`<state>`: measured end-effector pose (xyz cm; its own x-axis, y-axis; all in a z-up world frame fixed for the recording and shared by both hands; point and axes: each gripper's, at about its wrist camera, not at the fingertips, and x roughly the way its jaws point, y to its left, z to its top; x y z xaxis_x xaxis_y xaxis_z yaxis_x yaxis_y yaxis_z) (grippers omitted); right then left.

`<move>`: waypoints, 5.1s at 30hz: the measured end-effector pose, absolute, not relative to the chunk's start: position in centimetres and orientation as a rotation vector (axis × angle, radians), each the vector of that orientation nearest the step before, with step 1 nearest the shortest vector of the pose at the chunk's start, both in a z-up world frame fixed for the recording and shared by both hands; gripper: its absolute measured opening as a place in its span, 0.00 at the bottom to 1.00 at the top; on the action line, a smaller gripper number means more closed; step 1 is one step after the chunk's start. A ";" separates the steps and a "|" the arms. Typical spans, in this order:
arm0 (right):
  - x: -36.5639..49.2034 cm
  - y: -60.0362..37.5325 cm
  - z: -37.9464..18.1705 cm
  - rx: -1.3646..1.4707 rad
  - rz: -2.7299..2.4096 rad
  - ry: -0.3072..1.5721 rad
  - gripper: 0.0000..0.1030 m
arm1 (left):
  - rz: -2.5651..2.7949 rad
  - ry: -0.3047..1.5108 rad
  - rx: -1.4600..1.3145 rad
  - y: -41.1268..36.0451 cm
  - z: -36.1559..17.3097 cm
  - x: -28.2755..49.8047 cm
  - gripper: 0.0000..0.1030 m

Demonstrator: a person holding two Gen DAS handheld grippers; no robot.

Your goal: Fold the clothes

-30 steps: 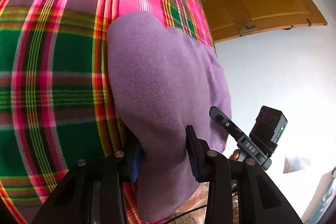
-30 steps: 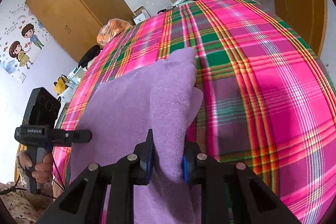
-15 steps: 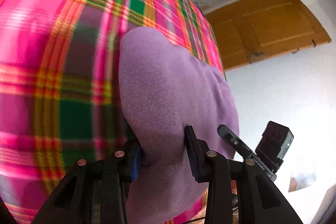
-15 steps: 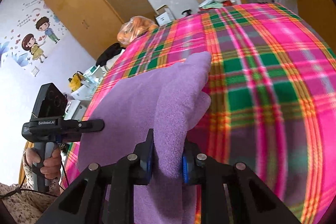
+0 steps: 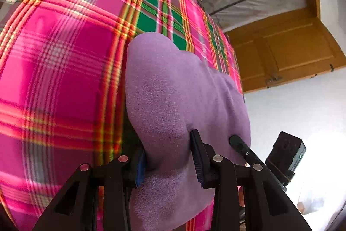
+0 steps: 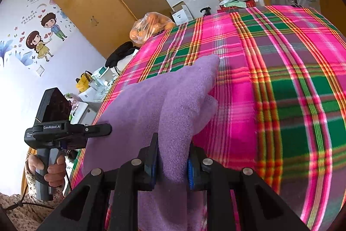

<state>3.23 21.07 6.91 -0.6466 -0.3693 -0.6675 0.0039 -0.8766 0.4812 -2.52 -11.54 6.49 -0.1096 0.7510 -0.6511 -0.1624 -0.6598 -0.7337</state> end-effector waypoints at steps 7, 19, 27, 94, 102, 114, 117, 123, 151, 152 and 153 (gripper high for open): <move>0.2 20.4 6.6 1.160 -2.592 -0.663 0.21 | 1.878 -0.688 -1.510 -13.1 6.3 -4.2 0.37; -3.7 19.5 5.9 1.122 -2.606 -0.633 0.21 | 1.988 -0.686 -1.470 -13.6 6.4 -7.7 0.37; -3.8 19.9 4.1 1.162 -2.624 -0.651 0.27 | 1.968 -0.700 -1.482 -12.7 5.1 -9.0 0.40; 10.4 10.4 3.8 1.394 -2.937 -0.095 0.49 | 2.448 -0.082 -1.314 -4.7 5.1 2.9 0.48; 10.0 10.6 3.7 1.414 -2.953 -0.099 0.60 | 2.505 0.004 -1.275 -3.7 4.8 3.8 0.48; 8.7 11.7 3.4 1.463 -2.969 -0.119 0.80 | 2.569 0.139 -1.260 -1.9 4.5 2.7 0.48; 8.5 11.9 3.4 1.465 -2.965 -0.122 0.81 | 2.585 0.142 -1.257 -1.7 4.5 2.4 0.49; 8.4 11.8 3.4 1.465 -2.964 -0.127 0.81 | 2.582 0.171 -1.230 -1.0 4.3 2.3 0.64; 7.7 13.2 3.2 1.484 -2.983 -0.153 0.86 | 2.586 0.161 -1.248 -0.5 4.2 2.0 0.74; 7.7 13.2 3.2 1.484 -2.983 -0.153 0.86 | 2.586 0.161 -1.248 -0.5 4.2 2.0 0.74; 7.7 13.2 3.2 1.483 -2.983 -0.154 0.86 | 2.587 0.161 -1.249 -0.5 4.2 2.0 0.74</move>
